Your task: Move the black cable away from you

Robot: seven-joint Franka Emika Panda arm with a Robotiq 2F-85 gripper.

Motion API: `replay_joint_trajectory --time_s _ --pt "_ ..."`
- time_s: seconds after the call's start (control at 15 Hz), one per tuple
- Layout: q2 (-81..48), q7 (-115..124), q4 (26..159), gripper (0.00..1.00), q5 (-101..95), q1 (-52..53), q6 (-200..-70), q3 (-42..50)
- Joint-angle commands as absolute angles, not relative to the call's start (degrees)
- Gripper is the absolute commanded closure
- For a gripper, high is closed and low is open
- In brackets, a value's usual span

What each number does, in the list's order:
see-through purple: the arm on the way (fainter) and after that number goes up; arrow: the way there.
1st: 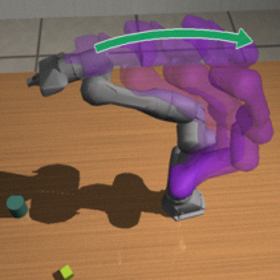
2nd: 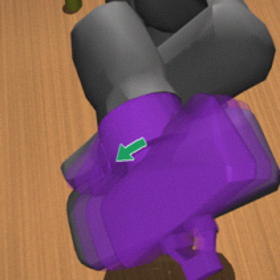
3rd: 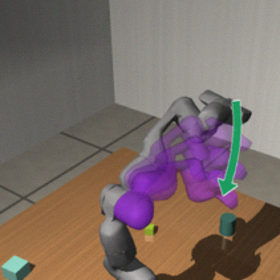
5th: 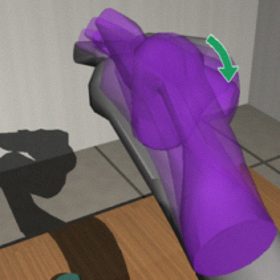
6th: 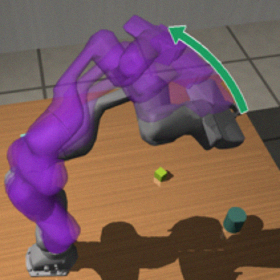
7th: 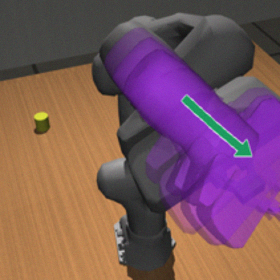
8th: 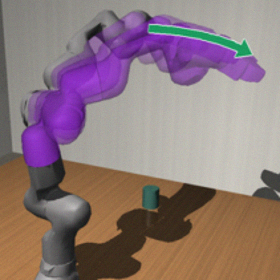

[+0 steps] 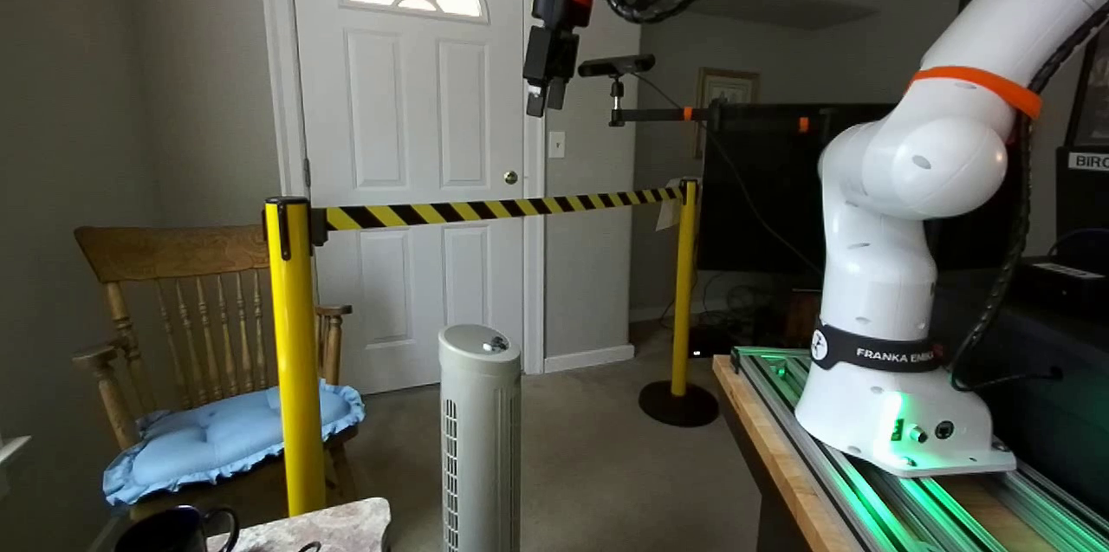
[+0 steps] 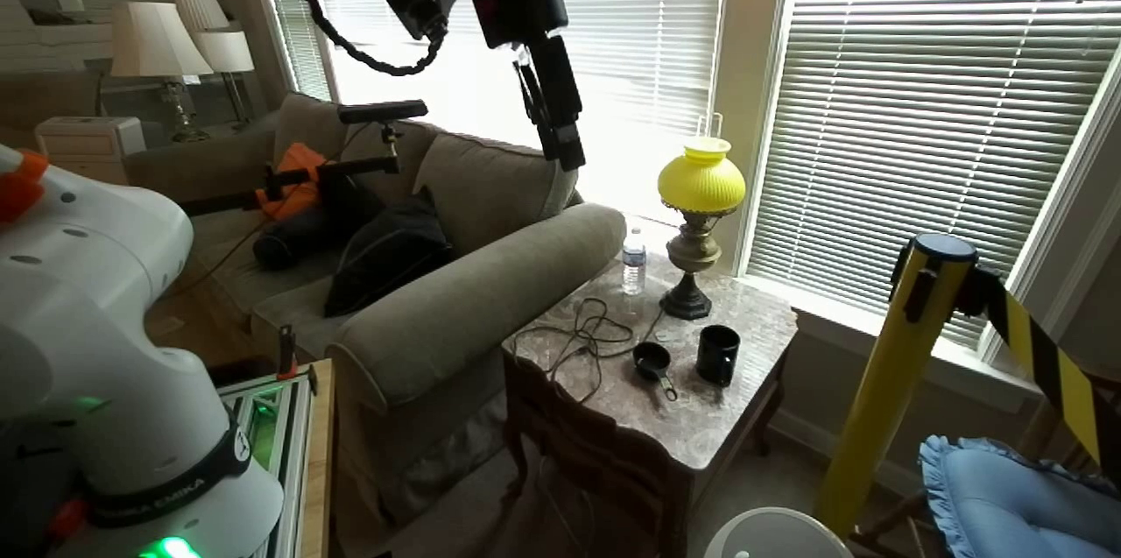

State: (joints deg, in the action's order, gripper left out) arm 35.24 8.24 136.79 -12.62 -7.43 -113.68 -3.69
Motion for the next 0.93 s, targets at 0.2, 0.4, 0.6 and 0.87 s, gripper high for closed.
replay_joint_trajectory --time_s 0.2,0.4,0.6,0.87 --pt "22.7 8.6 134.4 0.0 -9.8 -3.9 -125.4 -3.0" --pt "13.6 7.1 132.4 0.0 -9.7 -1.4 -135.0 -4.6" --pt "3.6 8.0 128.5 0.0 -7.7 1.6 -141.7 -6.4" --pt "-9.5 12.1 122.2 0.0 -13.5 4.1 -145.8 -7.8"
